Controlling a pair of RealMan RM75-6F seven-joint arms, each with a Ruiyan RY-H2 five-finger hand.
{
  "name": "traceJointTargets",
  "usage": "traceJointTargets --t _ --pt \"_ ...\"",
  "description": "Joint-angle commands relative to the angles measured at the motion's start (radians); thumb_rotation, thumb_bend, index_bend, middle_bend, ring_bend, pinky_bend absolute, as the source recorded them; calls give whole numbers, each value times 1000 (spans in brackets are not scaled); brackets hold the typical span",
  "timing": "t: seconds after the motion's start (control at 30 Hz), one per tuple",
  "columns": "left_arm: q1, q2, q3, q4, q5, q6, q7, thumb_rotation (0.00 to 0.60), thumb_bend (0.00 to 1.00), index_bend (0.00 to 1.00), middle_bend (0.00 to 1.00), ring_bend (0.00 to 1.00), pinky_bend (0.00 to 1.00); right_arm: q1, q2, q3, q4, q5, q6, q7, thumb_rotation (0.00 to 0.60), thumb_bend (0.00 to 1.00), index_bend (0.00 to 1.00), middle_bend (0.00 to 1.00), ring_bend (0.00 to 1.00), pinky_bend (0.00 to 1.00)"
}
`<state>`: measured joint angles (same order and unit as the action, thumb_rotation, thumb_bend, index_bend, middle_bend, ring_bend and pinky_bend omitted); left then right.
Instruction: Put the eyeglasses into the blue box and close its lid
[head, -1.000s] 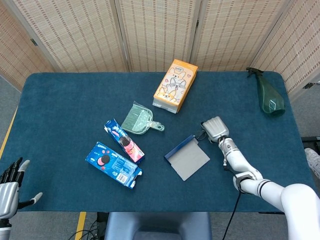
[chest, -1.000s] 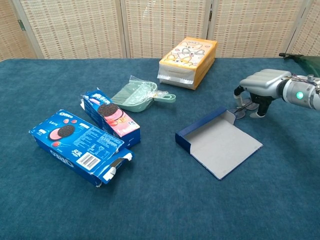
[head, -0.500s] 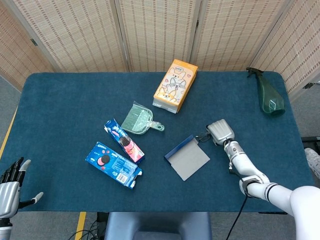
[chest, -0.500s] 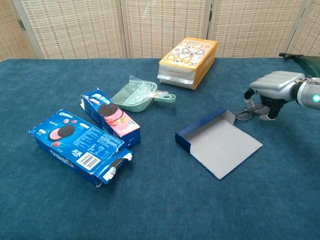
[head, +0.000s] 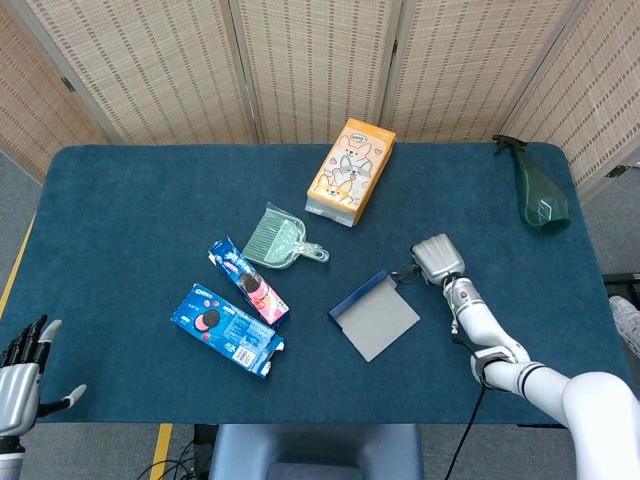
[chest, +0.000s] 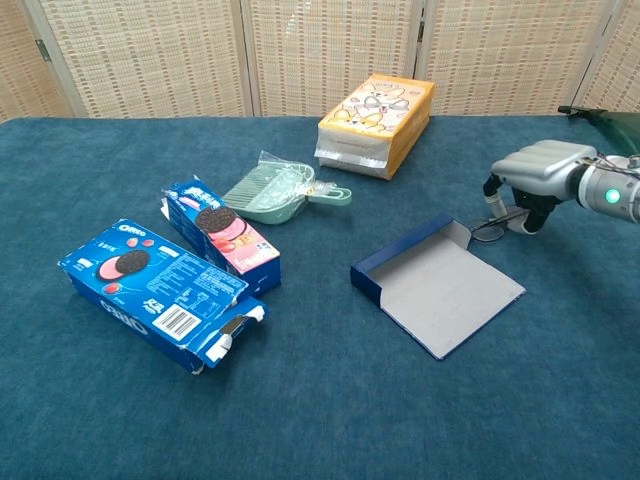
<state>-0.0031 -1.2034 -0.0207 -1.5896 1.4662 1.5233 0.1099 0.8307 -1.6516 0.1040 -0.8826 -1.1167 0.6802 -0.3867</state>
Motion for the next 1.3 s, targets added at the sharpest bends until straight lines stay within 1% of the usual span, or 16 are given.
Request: traceJointTargets --t 0.03,0.5,0.8,0.9,1.0,1.17,1.3 --pt "-1 0 0 0 0 -1 1 600 129 0 0 0 156 -1 -4 0 5 -5 0 3 600 397 506 1000 1000 1000" --pt "-1 1 1 -1 -2 -5 2 600 130 0 0 0 156 -7 -17 6 26 -28 6 18 600 458 585 1000 1000 1000" --pt "-4 2 1 -6 0 -9 7 600 129 0 0 0 156 -26 17 8 -10 -45 27 41 600 479 666 1000 1000 1000" --pt "-4 2 0 -6 -1 -9 5 600 129 0 0 0 156 -44 53 3 -52 -51 40 48 600 480 674 1000 1000 1000" --pt "-6 3 0 -6 -1 -11 6 600 130 0 0 0 156 -65 100 0 -116 -63 71 57 600 480 676 1000 1000 1000" --pt "-9 4 -2 -8 3 -11 4 600 130 0 0 0 156 -98 191 -7 -245 -98 134 69 600 480 684 1000 1000 1000" --pt "-11 2 -1 -9 5 -12 4 600 130 0 0 0 156 -118 253 -9 -353 -122 186 54 600 479 684 1000 1000 1000"
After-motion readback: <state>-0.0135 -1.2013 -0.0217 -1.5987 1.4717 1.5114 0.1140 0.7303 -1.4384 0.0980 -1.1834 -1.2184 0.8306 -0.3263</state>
